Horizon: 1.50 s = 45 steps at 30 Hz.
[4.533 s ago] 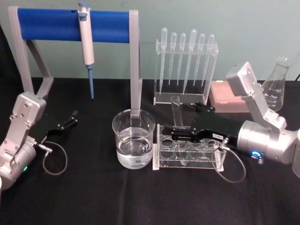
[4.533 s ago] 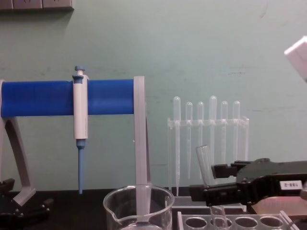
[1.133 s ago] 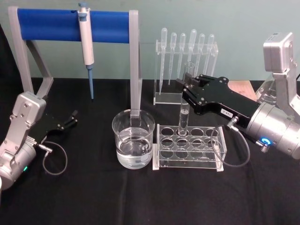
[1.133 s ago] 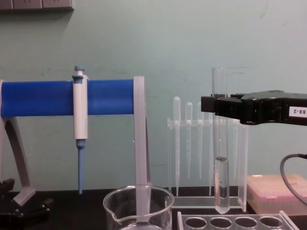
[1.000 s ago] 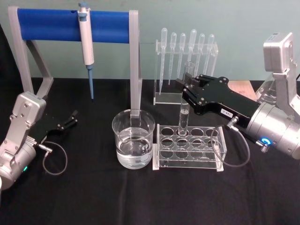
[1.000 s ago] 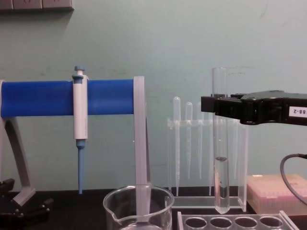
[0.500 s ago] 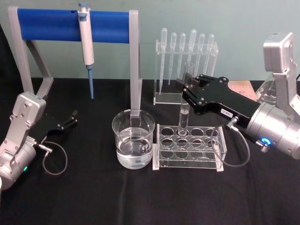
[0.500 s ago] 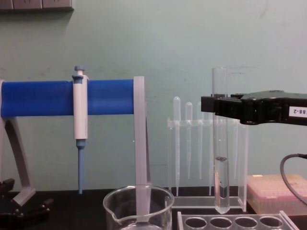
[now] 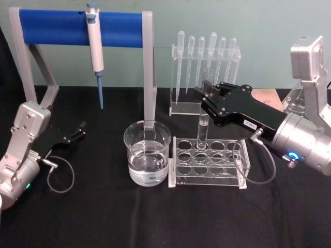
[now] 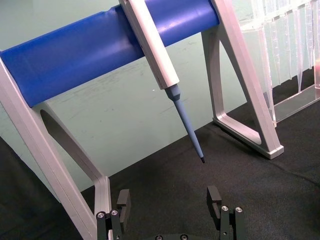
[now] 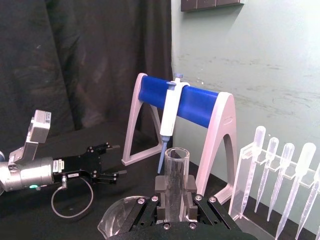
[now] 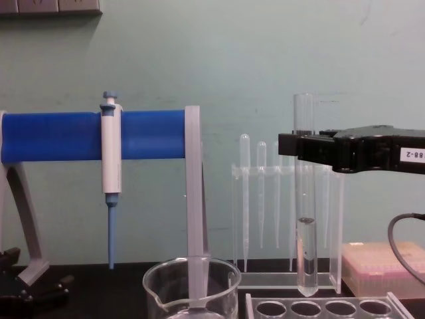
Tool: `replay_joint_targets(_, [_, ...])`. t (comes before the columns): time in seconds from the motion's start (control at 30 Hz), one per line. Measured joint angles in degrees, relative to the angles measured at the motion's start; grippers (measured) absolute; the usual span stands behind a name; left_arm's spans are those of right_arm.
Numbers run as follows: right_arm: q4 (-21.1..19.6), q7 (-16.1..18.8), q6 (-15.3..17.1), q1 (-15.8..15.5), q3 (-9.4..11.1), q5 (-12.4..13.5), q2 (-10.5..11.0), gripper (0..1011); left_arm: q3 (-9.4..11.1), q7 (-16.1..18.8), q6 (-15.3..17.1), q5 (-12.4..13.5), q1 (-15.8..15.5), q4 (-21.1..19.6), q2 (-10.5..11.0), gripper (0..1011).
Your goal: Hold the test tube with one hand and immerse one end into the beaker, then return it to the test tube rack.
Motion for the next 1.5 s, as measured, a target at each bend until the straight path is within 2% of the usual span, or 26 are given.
replay_joint_targets(1.5, [0.0, 0.0, 0.0, 0.0, 0.0, 0.0, 0.0, 225, 0.0, 0.0, 0.0, 0.0, 0.0, 0.0, 0.0, 1000])
